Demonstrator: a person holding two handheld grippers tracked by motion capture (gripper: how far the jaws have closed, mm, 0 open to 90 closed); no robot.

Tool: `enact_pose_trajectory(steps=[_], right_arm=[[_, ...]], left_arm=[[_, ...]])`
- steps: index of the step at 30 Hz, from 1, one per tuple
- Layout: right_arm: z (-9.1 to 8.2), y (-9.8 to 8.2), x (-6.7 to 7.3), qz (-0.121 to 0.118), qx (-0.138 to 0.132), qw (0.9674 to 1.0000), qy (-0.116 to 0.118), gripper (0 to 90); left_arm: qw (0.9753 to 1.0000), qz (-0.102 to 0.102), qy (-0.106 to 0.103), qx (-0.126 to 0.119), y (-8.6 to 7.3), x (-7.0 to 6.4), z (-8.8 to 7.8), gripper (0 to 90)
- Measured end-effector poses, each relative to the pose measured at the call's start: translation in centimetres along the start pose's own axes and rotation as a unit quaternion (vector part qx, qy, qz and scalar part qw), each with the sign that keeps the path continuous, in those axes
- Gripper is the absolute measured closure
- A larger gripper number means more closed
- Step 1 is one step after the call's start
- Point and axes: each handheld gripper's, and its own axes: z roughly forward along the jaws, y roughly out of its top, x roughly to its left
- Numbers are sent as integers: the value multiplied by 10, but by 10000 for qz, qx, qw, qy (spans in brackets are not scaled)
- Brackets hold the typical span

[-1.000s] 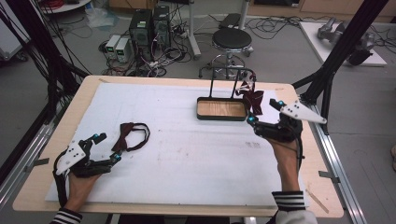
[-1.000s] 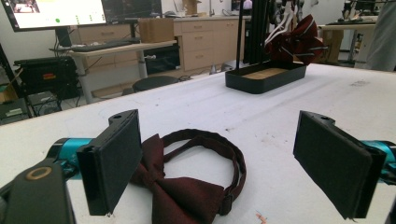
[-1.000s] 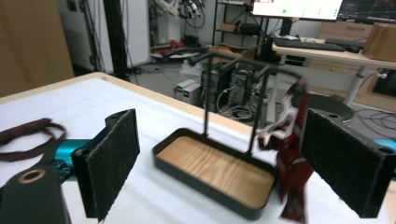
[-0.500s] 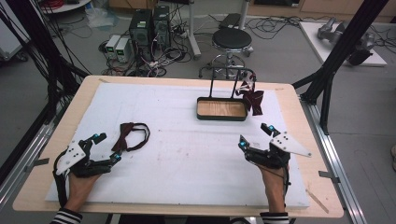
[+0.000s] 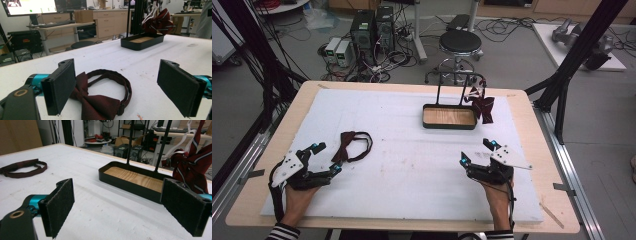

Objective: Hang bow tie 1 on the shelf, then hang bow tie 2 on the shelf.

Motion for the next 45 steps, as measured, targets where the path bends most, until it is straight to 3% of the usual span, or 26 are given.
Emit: enact_pose_trajectory(steps=[7,13,20,25,31,34,37,38,39,40,41,42,45], right_arm=[[3,-1,1,-34,77,10000,34,112],[2,0,2,-69,50,10000,6,112],[-8,1,4,-169,27,9998,-64,112],[-18,-7,1,-126,-85,9999,-73,113],[-21,-12,1,-106,-197,9997,-72,113],[-22,-16,2,-173,-301,9994,-73,112],[-23,-20,4,-203,-388,9990,-104,112],[-24,-22,5,-204,-393,9989,-123,112],[-24,-23,6,-253,-417,9987,-133,112],[-24,-24,6,-267,-447,9985,-143,113],[-24,-25,6,-271,-449,9985,-139,112],[-24,-25,6,-271,-449,9985,-139,112],[-22,-28,7,-254,-453,9986,-88,113]], left_arm=[[10000,16,4,-5,0,-1,0,157],[10000,-86,-11,-27,0,2,-1,156],[9999,-95,-13,-28,0,2,-1,154],[9999,-111,-14,-49,1,2,0,153],[10000,-30,-25,28,15,1,-3,151],[9995,77,-28,295,29,4,-3,149],[9970,180,62,749,41,9,2,151],[9931,168,119,1153,49,12,7,150],[9931,168,119,1153,49,12,7,150],[9889,189,205,1458,54,13,13,151],[9872,194,189,1573,56,14,16,151],[9872,194,189,1573,56,14,16,151],[9771,174,247,2105,61,19,26,156]])
